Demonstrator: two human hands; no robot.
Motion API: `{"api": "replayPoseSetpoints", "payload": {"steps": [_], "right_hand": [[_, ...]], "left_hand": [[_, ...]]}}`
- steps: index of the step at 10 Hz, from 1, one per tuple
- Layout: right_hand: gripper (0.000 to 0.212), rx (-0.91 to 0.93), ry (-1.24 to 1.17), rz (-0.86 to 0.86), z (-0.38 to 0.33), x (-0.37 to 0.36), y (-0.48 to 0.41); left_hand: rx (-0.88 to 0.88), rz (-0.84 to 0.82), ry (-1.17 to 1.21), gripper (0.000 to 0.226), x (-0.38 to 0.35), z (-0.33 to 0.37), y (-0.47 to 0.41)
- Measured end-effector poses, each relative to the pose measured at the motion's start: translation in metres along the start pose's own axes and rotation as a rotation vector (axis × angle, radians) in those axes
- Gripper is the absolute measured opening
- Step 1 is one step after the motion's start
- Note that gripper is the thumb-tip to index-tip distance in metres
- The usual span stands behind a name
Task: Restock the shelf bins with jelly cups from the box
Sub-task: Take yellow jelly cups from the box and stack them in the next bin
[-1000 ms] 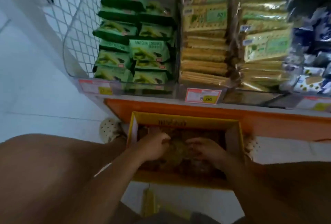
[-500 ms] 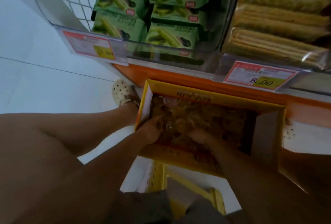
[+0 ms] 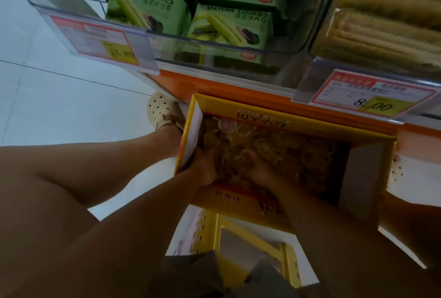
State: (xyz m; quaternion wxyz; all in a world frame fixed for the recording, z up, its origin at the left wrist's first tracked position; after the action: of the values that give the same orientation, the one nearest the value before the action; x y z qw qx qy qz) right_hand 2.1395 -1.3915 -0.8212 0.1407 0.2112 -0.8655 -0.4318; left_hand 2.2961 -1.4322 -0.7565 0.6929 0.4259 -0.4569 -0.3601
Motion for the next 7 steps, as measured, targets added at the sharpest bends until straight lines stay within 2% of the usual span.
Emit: {"api": "replayPoseSetpoints", "payload": {"steps": [1, 2, 3, 4, 5, 6, 7], "right_hand": [[0.086, -0.046, -0.067, -0.042, -0.002, -0.001, 0.007], [0.096, -0.087, -0.119, -0.060, -0.002, 0.001, 0.004], [0.086, -0.105, -0.272, -0.081, 0.001, 0.001, -0.001], [0.071, -0.130, -0.344, -0.164, 0.000, -0.008, -0.002], [0.075, -0.135, -0.346, -0.153, 0.002, -0.013, -0.006], [0.072, -0.121, -0.334, -0.167, 0.003, -0.011, -0.004], [0.057, -0.154, -0.316, -0.156, 0.002, -0.015, 0.000]], "left_hand": [[-0.112, 0.017, -0.010, 0.077, -0.011, -0.002, -0.014], [-0.109, 0.018, 0.032, 0.083, -0.008, 0.000, -0.010], [-0.125, -0.007, 0.115, 0.066, -0.003, 0.000, -0.015], [-0.070, 0.001, 0.130, 0.081, 0.004, 0.002, -0.018], [-0.102, -0.054, 0.093, 0.054, 0.000, 0.007, -0.019], [-0.107, -0.048, 0.063, 0.047, -0.001, 0.006, -0.014], [-0.065, -0.085, 0.106, 0.054, -0.003, 0.000, -0.018]]}}
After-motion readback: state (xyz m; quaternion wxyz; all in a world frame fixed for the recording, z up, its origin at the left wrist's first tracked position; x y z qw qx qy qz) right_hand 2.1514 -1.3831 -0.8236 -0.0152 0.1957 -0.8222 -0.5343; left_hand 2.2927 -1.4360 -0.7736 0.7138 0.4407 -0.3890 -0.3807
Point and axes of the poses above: each hand's wrist, its own y-axis away from the middle knuckle, its own x-axis out of the back of the hand, z = x × y, the point moved 3 cm from there along -y, towards the middle knuckle, and after that the axes turned 6 degrees about -z, right-handed, at the moved point
